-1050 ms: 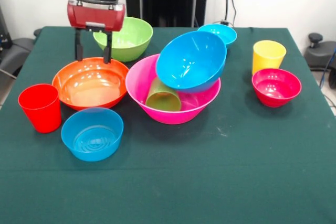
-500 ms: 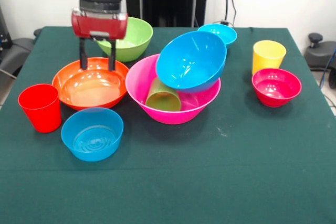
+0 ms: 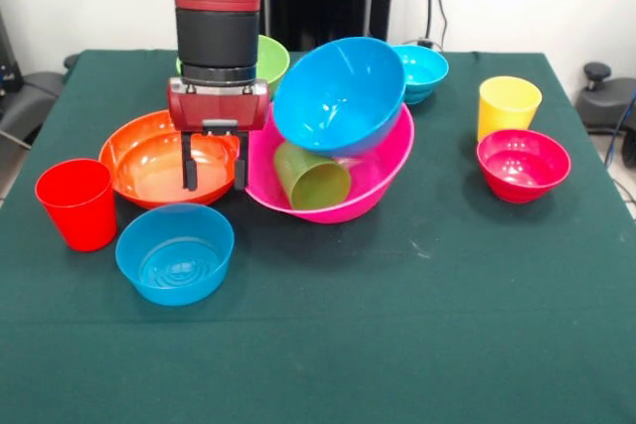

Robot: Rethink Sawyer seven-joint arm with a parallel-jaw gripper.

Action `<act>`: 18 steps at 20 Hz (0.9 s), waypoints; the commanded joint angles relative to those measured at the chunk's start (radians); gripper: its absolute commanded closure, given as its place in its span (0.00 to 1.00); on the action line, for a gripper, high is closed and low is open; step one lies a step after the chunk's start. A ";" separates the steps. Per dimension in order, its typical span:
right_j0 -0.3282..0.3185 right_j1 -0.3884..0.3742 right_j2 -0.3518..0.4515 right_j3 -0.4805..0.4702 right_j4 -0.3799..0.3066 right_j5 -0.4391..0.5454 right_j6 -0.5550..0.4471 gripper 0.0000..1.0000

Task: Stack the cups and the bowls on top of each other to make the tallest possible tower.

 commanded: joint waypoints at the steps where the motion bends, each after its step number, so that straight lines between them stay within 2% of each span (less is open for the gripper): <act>1: 0.030 0.076 -0.008 -0.032 -0.091 -0.009 -0.027 0.00; 4: 0.021 0.061 -0.016 -0.011 -0.088 -0.008 -0.036 0.00; 10: 0.022 0.078 -0.024 -0.018 -0.094 -0.027 -0.034 0.00; 18: 0.008 0.025 -0.016 0.035 -0.073 -0.001 -0.044 0.00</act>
